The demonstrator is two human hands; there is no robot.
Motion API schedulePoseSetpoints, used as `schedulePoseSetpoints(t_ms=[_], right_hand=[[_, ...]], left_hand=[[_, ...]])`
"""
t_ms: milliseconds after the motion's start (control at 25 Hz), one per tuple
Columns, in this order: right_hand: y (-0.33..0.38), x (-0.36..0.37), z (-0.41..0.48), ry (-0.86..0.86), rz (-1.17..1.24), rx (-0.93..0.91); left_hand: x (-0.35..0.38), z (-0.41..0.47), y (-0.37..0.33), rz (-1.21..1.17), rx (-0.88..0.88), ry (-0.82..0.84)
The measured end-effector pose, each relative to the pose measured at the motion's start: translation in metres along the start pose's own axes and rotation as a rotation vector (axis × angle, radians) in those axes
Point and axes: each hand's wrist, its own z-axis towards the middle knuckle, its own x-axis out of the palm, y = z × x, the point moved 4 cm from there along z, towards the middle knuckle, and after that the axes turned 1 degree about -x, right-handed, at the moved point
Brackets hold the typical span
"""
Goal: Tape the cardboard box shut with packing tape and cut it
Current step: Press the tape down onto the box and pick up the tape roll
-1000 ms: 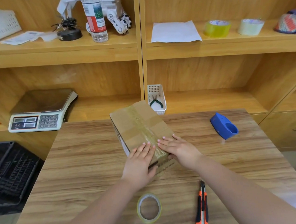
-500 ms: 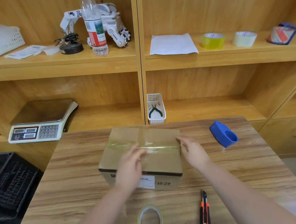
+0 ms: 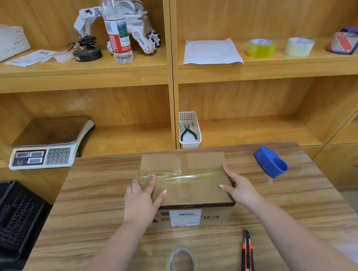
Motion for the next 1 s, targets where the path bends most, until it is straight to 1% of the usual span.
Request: schedulePoseSetpoints(t_ms=[200, 320, 400, 440, 520, 560, 600, 640, 680, 800, 880, 920, 1000], right_hand=[[0.0, 0.001, 0.007, 0.093, -0.119, -0.006], [0.001, 0.002, 0.002, 0.082, -0.16, -0.029], [0.004, 0.001, -0.009, -0.026, -0.247, -0.098], [0.007, -0.001, -0.018, -0.13, -0.273, -0.152], [0.01, -0.003, -0.047, -0.34, -0.264, -0.296], [0.007, 0.001, -0.064, -0.401, -0.255, -0.362], [0.001, 0.01, -0.082, -0.41, -0.25, -0.402], [-0.01, 0.021, -0.096, -0.376, -0.252, -0.411], [-0.025, 0.036, -0.106, -0.3, -0.244, -0.377], [-0.075, 0.091, -0.114, 0.026, -0.159, -0.139], [-0.101, 0.129, -0.113, 0.213, -0.145, -0.058], [-0.109, 0.145, -0.113, 0.273, -0.137, -0.026], [-0.119, 0.162, -0.11, 0.301, -0.103, 0.038]], left_hand=[[0.002, -0.003, -0.001, 0.001, 0.005, 0.006], [-0.001, -0.007, 0.001, -0.077, 0.021, 0.02], [-0.008, -0.011, 0.006, -0.229, 0.047, 0.002], [-0.01, -0.017, 0.009, -0.294, 0.093, -0.038], [-0.002, -0.041, 0.016, -0.285, 0.219, -0.169], [0.009, -0.058, 0.019, -0.254, 0.281, -0.21], [0.025, -0.078, 0.022, -0.246, 0.336, -0.211], [0.043, -0.097, 0.023, -0.246, 0.39, -0.186], [0.063, -0.114, 0.023, -0.238, 0.439, -0.138], [0.113, -0.143, 0.013, -0.159, 0.59, 0.109], [0.14, -0.146, 0.004, -0.037, 0.707, 0.217], [0.151, -0.144, -0.001, 0.043, 0.747, 0.257], [0.162, -0.137, -0.011, 0.166, 0.783, 0.303]])
